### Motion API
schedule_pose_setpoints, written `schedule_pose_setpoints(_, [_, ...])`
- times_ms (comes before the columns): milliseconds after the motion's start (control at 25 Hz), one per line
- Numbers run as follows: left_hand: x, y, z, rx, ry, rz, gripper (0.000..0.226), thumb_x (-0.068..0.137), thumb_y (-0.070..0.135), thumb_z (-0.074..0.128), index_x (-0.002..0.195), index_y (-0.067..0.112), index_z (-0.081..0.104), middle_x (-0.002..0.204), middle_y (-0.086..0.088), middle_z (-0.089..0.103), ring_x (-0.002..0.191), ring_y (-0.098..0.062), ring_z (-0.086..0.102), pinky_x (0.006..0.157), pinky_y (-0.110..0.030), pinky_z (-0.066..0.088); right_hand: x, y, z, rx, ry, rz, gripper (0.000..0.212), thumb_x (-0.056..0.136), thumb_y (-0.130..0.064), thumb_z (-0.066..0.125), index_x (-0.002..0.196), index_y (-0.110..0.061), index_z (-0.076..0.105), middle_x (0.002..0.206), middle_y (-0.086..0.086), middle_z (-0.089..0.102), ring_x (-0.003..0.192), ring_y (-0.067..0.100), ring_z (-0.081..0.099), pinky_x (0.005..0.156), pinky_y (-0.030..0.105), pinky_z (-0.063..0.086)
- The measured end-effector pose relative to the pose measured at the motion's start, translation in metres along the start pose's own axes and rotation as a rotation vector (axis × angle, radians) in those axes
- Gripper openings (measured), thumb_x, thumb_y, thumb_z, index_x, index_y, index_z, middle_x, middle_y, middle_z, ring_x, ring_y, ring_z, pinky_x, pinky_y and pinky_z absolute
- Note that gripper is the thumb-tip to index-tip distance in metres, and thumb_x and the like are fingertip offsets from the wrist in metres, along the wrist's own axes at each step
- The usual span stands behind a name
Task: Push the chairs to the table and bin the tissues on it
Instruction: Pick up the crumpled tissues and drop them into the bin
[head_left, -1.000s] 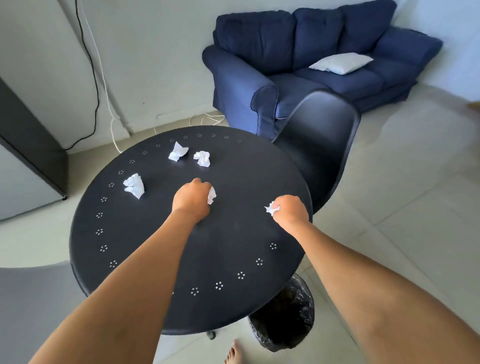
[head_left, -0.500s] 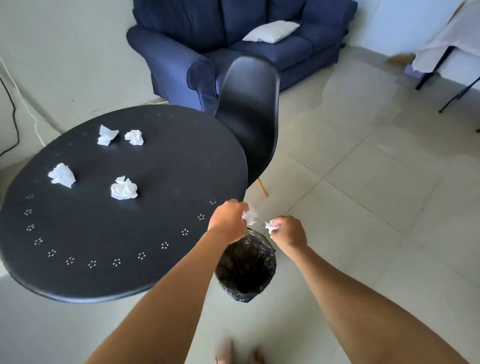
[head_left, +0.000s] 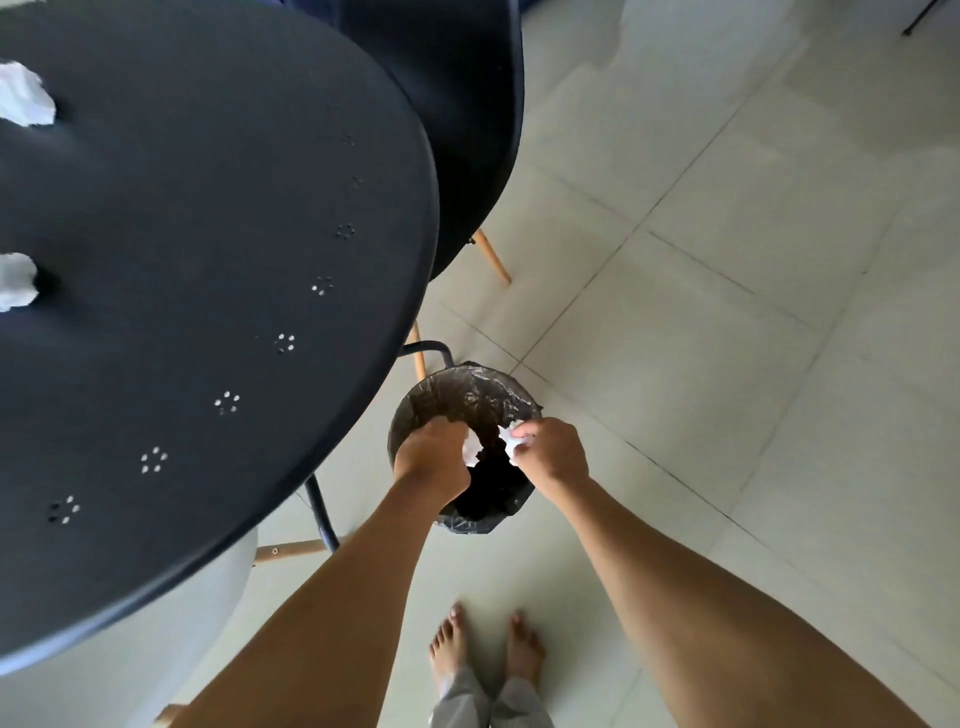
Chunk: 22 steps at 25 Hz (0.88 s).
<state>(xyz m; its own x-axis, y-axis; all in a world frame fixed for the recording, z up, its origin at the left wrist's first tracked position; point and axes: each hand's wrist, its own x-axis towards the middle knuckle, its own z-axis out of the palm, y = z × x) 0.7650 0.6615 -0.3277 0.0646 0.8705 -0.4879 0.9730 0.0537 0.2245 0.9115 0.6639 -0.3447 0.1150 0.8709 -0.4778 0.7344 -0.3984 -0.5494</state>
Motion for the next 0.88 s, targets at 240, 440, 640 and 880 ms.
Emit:
schedule_pose_setpoints(240, [0.058, -0.037, 0.058, -0.065, 0.035, -0.084, 0.042, 0.084, 0.010, 0.059, 0.125, 0.019, 0.057, 0.125, -0.007, 0.060, 0.111, -0.030, 0.059, 0.087, -0.036, 0.052, 0.059, 0.036, 0.063, 0.044, -0.060, -0.030, 0.031, 0.087, -0.011, 0.058, 0.115, -0.015, 0.071, 0.119, 0.009, 0.071, 0.108, 0.026, 0.065, 0.093, 0.025, 0.048])
schedule_pose_setpoints(440, [0.073, -0.044, 0.087, -0.091, 0.025, -0.122, 0.044, 0.084, 0.013, 0.062, 0.128, 0.020, 0.055, 0.127, -0.006, 0.059, 0.112, -0.028, 0.059, 0.086, -0.034, 0.051, 0.072, 0.076, 0.091, -0.085, -0.122, -0.018, 0.046, 0.093, -0.018, 0.052, 0.139, -0.024, 0.050, 0.148, 0.006, 0.047, 0.136, 0.022, 0.044, 0.112, 0.032, 0.037])
schedule_pose_setpoints(640, [0.078, -0.042, 0.108, -0.102, -0.020, -0.133, 0.053, 0.087, 0.025, 0.062, 0.136, 0.026, 0.045, 0.132, -0.006, 0.055, 0.116, -0.026, 0.057, 0.088, -0.034, 0.051, 0.062, 0.118, 0.109, -0.462, -0.343, -0.049, 0.055, 0.098, -0.025, 0.040, 0.151, -0.022, 0.024, 0.163, 0.007, 0.011, 0.150, 0.027, 0.010, 0.121, 0.040, 0.021])
schedule_pose_setpoints(880, [0.083, -0.041, 0.122, -0.054, -0.076, -0.129, 0.066, 0.088, 0.033, 0.063, 0.145, 0.033, 0.030, 0.135, -0.006, 0.050, 0.118, -0.025, 0.056, 0.089, -0.033, 0.052, 0.061, 0.135, 0.118, -0.557, -0.408, -0.039, 0.057, 0.097, -0.022, 0.042, 0.151, -0.021, 0.024, 0.164, 0.007, 0.000, 0.151, 0.026, 0.003, 0.123, 0.041, 0.014])
